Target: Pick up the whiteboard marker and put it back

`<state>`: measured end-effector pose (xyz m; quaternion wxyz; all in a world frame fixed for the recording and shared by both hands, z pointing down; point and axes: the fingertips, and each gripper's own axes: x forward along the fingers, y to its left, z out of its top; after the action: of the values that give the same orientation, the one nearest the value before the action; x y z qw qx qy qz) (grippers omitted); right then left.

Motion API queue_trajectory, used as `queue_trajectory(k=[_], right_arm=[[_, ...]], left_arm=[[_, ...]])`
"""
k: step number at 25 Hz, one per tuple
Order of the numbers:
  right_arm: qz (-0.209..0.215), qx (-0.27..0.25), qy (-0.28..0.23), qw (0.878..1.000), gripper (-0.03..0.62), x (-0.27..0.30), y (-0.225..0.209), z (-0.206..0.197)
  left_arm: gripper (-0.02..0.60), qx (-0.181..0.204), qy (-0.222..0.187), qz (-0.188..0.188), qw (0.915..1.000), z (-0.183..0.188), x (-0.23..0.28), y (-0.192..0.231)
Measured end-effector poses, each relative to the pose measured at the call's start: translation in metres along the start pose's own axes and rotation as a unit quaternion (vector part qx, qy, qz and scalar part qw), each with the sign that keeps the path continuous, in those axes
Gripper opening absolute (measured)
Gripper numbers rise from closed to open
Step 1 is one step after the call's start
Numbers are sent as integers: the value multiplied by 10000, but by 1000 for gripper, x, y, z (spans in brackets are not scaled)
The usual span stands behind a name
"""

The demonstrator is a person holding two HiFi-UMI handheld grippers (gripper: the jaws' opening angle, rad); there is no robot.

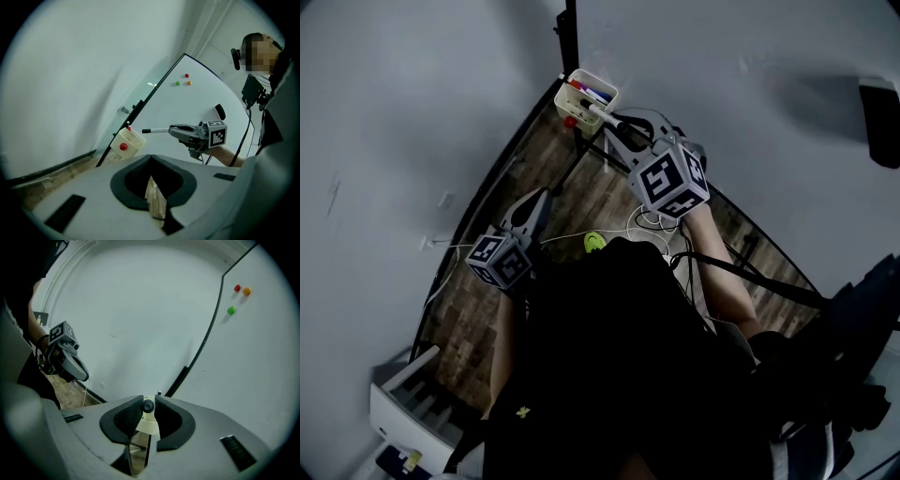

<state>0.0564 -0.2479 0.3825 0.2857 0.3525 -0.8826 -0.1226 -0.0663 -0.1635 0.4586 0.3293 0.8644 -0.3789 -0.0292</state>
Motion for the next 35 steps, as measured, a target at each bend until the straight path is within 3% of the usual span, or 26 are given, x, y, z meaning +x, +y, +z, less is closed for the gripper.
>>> queue_trajectory(k=[18, 35], right_arm=[[-96, 27, 217, 9997, 80, 40, -36, -33], [-61, 171, 188, 9997, 80, 71, -39, -45]], left_arm=[[32, -293, -13, 546, 9981, -7, -23, 17], [32, -288, 86, 733, 9969, -4, -18, 20]])
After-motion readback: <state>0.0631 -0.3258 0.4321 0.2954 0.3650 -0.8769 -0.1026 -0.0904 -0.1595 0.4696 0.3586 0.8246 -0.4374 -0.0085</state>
